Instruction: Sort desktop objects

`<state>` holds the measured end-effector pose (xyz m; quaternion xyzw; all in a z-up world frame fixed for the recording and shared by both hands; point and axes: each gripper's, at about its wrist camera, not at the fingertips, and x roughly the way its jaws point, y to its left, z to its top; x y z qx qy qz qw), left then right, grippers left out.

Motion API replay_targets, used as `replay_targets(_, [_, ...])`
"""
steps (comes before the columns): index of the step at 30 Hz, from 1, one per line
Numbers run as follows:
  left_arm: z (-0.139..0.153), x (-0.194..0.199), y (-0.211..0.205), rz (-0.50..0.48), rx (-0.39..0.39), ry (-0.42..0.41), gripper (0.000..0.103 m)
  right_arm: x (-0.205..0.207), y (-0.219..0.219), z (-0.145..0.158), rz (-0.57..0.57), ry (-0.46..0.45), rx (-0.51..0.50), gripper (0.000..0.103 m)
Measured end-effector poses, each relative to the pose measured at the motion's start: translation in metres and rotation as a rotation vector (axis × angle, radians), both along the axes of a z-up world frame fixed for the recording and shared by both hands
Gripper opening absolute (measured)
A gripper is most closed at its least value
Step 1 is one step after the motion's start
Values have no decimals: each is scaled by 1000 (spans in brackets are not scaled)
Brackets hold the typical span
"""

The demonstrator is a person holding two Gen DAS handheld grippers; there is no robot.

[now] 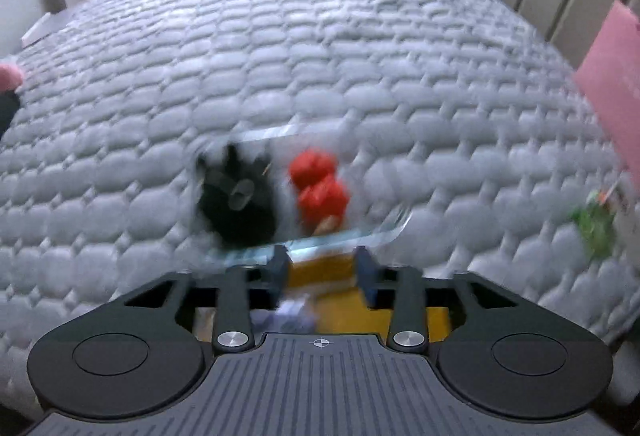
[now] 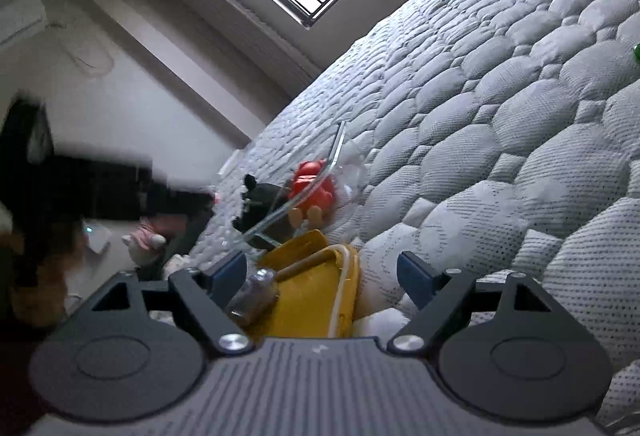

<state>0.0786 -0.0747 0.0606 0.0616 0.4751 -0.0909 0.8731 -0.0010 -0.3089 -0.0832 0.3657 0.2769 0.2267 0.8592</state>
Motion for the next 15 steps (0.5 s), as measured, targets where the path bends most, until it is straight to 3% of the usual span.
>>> replay_targets(1, [-4, -3, 4, -7, 24, -7, 70, 2, 1, -1, 15, 3, 21, 84])
replay_targets(3, [-13, -5, 7, -29, 92, -44, 92, 8, 6, -1, 38, 8, 50, 84])
replay_targets(4, [-19, -7, 5, -51, 128, -64, 94, 8, 11, 0, 44, 5, 42, 84])
replay_targets(6, [-32, -13, -2, -111, 201, -81, 94, 7, 22, 5, 55, -10, -11, 84])
replay_targets(10, [-58, -24, -16, -232, 259, -80, 94, 0, 35, 15, 54, -37, -106, 84])
replay_targets(15, [-85, -26, -27, -283, 367, -191, 93, -1, 37, 18, 54, -11, -110, 84])
